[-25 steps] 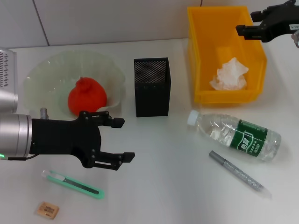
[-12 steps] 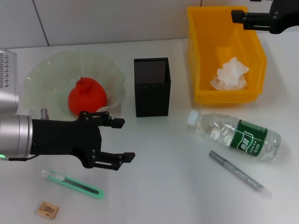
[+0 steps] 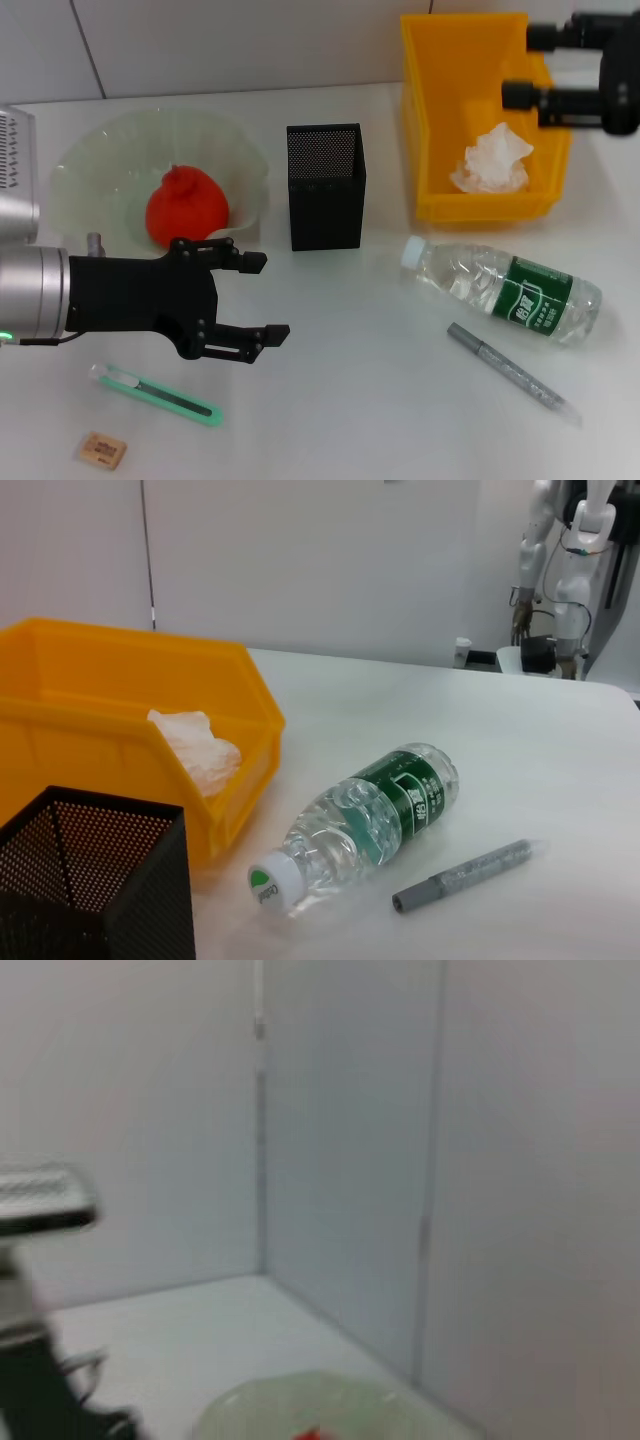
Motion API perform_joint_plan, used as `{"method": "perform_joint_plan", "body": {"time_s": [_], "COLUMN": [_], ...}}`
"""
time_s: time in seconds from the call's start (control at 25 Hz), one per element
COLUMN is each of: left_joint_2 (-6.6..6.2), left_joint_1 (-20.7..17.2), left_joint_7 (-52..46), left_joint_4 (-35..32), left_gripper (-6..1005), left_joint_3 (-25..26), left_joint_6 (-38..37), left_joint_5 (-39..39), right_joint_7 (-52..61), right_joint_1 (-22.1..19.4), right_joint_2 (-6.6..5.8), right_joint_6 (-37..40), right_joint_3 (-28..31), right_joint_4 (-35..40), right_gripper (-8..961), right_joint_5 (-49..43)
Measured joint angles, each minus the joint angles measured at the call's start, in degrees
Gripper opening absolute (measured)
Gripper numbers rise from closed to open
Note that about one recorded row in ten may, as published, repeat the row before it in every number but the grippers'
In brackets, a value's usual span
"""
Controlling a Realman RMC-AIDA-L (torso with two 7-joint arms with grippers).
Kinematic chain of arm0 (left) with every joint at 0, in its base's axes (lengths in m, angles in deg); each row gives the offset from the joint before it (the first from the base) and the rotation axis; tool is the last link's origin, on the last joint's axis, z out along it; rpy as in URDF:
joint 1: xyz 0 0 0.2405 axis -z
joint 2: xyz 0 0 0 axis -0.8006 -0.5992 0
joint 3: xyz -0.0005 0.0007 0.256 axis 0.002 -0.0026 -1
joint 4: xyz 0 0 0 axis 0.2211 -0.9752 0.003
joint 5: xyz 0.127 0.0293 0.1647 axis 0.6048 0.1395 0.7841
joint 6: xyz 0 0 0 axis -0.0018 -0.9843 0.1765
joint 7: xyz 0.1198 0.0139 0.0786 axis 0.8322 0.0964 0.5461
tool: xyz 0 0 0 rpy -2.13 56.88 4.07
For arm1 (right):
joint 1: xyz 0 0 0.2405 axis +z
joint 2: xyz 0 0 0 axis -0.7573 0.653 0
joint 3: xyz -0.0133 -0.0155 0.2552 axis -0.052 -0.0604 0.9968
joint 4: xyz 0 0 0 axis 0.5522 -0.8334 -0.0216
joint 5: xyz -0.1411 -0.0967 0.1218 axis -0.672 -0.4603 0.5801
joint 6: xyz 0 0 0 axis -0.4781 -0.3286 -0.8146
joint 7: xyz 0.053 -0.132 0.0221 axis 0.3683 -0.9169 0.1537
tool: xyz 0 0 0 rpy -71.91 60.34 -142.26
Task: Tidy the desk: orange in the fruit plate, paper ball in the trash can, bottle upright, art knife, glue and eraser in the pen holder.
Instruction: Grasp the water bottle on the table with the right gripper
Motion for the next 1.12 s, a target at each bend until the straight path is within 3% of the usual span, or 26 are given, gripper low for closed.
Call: {"method": "perform_joint_plan", "body": {"time_s": [0.28, 0.64, 0.88, 1.12], "left_joint_2": [0.01, 0.08, 0.09, 0.08], "left_joint_1": [-0.2, -0.2, -0.2, -0.1], "left_joint_7": [0.4, 0.7, 0.8, 1.3], "left_joint_4": [0.2, 0.6, 0.6, 0.8], "left_gripper": [795, 793, 791, 789], "left_joint_3": [0.0, 0.0, 0.0, 0.0], "left_joint_6": [0.2, 0.2, 0.2, 0.3], "left_joint_5": [-0.1, -0.2, -0.2, -0.2], "right_joint_7": [0.6, 3.6, 10.7, 17.2], "right_joint_1": [-1.2, -1.8, 0.4, 1.3], "right_joint_2": [-0.01, -0.25, 0.69, 0.81], "right_joint_6": [6.5, 8.0, 7.7, 8.2], "right_joint_3": [3.9, 4.1, 3.0, 1.8], "right_joint_4": [0.2, 1.1, 4.8, 10.2], "right_gripper": [745, 770, 780, 777], "right_joint_5": [-1.1, -3.0, -14.7, -18.6]}}
